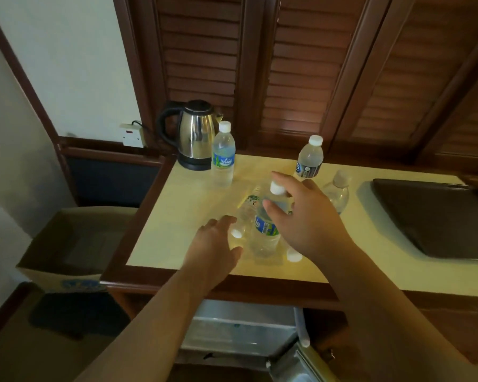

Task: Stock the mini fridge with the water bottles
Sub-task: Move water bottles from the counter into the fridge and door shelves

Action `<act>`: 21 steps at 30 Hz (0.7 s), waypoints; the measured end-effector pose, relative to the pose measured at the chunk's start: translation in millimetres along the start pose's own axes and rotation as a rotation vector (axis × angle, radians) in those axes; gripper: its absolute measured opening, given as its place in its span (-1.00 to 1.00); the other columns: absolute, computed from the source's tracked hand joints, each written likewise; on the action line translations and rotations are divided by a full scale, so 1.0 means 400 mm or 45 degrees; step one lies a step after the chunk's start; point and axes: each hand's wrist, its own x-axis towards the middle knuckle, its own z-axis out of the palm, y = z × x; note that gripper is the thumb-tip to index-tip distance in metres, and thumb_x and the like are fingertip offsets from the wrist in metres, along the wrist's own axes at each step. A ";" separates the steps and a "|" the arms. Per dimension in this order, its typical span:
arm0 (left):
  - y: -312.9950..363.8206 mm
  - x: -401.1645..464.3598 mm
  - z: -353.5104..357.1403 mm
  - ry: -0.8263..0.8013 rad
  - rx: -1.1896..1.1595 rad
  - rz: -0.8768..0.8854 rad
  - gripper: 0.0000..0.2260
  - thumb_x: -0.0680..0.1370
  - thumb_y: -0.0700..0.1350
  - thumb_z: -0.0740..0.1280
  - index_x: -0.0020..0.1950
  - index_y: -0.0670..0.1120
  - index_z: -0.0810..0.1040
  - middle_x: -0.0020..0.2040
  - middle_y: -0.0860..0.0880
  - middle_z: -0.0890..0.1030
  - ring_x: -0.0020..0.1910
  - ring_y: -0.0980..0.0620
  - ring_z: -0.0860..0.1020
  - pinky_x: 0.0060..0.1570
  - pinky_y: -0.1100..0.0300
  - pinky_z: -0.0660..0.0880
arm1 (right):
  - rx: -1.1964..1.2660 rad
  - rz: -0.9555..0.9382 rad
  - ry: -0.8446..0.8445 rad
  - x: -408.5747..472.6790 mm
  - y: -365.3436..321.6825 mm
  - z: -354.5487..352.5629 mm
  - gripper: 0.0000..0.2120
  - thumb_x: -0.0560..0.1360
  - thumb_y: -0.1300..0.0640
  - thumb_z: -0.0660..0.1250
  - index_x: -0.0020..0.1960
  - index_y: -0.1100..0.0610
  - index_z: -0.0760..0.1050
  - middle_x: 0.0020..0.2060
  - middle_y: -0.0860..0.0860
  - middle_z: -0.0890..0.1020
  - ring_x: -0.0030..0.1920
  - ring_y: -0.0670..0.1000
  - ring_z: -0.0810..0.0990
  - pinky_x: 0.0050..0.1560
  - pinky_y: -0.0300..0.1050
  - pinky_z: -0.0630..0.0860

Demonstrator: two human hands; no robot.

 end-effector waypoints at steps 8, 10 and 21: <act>-0.030 0.172 0.101 -0.075 -0.138 -0.207 -0.50 0.51 -0.02 0.51 0.39 0.11 0.41 0.09 -0.04 0.61 0.01 -0.05 0.62 0.03 0.03 0.64 | 0.041 0.065 0.163 0.044 0.004 0.024 -0.73 0.57 -0.02 0.43 0.25 -0.14 0.50 0.00 -0.17 0.54 -0.15 -0.18 0.54 -0.25 -0.44 0.33; -0.038 0.171 0.101 -0.078 -0.020 -0.259 -0.54 0.57 0.08 0.41 0.45 0.09 0.40 0.05 -0.06 0.66 -0.01 -0.09 0.64 0.01 0.10 0.61 | 0.041 0.088 0.178 0.023 -0.001 0.024 -0.68 0.56 -0.04 0.44 0.30 -0.11 0.54 -0.04 -0.21 0.50 -0.15 -0.19 0.52 -0.21 -0.44 0.34; -0.039 -0.237 -0.112 0.597 -0.041 0.329 -0.73 0.56 -0.09 0.46 0.25 -0.10 0.67 0.02 -0.05 0.70 -0.06 0.11 0.64 -0.17 0.24 0.61 | 0.161 -0.157 0.472 -0.324 -0.021 -0.055 -0.71 0.52 0.06 0.50 0.21 0.10 0.62 -0.09 -0.17 0.49 -0.20 -0.13 0.52 -0.16 -0.47 0.38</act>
